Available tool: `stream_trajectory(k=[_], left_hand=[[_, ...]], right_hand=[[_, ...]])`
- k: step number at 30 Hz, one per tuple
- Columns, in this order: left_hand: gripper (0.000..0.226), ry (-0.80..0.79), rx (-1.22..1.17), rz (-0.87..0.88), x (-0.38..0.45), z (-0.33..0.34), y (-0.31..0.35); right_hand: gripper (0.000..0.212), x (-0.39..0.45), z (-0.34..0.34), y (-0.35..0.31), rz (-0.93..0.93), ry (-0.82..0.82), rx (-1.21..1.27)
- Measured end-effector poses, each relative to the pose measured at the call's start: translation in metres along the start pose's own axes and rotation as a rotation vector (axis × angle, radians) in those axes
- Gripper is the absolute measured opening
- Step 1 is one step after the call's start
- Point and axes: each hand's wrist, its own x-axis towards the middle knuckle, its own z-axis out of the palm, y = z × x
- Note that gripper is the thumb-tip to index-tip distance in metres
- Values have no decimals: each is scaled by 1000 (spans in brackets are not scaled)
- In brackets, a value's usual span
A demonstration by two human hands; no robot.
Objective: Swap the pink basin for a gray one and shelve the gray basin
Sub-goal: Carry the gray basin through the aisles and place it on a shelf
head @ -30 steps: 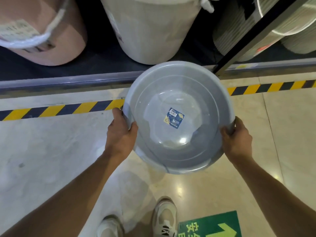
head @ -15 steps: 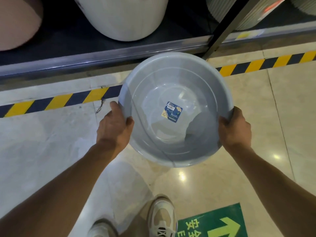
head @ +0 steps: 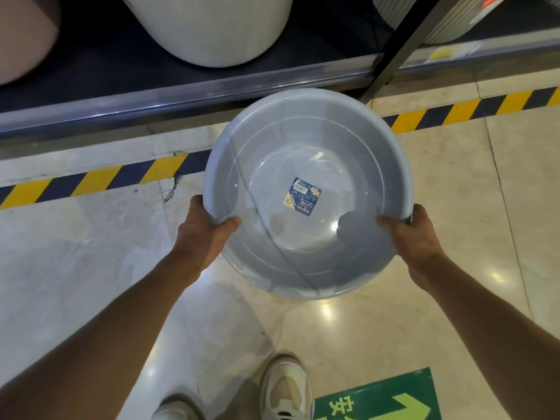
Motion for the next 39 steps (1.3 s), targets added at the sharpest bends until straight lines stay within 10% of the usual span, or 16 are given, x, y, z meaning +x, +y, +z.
stream_trajectory(k=[19,39], left_hand=[[56,-5,-312,130,-77,-54,54],[35,81,-463,253,-368,-207,215]], right_hand=[[34,-78,-25,-47,-203,60,59],[39,-354,-190,-242,-379,70,219]])
